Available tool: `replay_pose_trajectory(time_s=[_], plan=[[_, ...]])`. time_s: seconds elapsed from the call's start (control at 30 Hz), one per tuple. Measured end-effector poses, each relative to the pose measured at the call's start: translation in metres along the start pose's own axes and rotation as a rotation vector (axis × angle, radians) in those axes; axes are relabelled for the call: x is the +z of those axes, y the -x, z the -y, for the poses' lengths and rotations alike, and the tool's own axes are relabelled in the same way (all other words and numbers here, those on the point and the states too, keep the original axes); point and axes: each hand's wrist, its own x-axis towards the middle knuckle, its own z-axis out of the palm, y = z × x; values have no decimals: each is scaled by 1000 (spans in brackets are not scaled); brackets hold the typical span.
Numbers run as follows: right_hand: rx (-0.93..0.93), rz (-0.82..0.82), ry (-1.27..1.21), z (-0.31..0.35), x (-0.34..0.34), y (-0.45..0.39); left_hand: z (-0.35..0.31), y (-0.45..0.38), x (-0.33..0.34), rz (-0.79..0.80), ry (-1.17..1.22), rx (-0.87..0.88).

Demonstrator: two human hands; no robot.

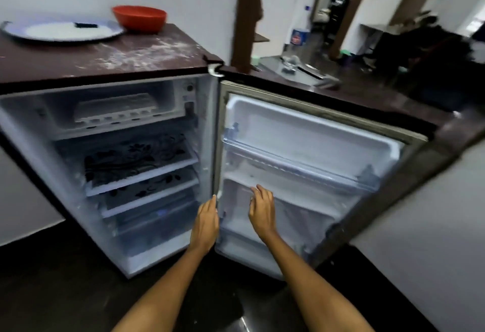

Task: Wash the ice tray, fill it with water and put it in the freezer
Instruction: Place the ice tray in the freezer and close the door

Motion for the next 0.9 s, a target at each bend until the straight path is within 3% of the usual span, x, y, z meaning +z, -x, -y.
replay_pose_trajectory(time_s=[0.17,0.43,0.57,0.7,0.8,0.9], plan=[[223,-117,59,-74,-63,48,-50,18,40,106,-48,149],[529,-295,-80,-181,-131,56,-140,10,124,239,-164,176],[649,-178,-159,-236,-142,41,-188,-4,170,259,-137,203],[646,-82,-278,-277,-156,10,-221,-21,207,322,-110,254],[620,-52,-407,-290,-166,-22,-232,-28,226,448,-142,295],[619,14,-480,-303,-165,-43,-231,-25,244,542,-174,226]])
